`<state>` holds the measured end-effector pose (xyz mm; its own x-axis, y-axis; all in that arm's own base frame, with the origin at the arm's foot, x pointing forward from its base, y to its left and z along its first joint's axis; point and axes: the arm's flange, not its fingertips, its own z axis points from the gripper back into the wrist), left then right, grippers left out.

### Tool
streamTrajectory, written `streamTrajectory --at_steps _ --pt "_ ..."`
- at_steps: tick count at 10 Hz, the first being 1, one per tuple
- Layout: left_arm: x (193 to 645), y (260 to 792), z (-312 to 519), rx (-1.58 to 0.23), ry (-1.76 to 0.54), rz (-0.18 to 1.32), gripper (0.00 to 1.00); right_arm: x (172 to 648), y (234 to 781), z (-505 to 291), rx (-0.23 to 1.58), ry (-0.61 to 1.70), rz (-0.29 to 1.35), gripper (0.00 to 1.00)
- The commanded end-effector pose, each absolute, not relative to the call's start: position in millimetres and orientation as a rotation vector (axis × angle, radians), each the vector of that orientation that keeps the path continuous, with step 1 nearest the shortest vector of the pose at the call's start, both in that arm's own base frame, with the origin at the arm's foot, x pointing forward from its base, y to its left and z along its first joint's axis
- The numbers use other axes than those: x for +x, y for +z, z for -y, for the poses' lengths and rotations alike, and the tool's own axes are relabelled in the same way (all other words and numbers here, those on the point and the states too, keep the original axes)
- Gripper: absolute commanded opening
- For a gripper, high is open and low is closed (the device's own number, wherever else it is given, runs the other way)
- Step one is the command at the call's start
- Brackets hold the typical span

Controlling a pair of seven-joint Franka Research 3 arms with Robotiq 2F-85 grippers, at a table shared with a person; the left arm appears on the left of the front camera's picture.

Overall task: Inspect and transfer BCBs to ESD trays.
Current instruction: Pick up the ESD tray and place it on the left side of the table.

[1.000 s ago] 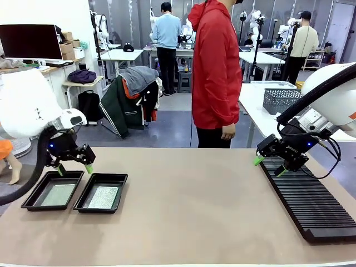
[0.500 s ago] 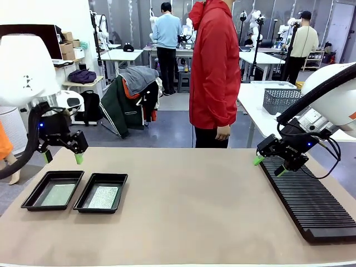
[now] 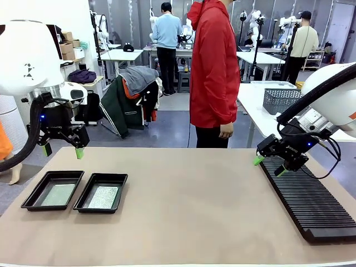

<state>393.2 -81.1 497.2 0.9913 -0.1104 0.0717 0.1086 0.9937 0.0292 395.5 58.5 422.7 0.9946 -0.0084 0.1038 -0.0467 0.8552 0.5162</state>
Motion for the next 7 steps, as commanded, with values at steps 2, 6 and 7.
streamTrajectory --at_steps 2,6,7 --pt "394.2 494.5 79.7 0.023 -0.107 0.075 1.00 397.0 424.8 -60.7 0.542 0.004 0.096 1.00" --pt "394.2 494.5 79.7 0.023 -0.107 0.075 1.00 397.0 424.8 -60.7 0.542 0.004 0.096 1.00" --pt "394.2 494.5 79.7 0.023 -0.107 0.075 1.00 397.0 424.8 -60.7 0.542 0.004 0.096 1.00"
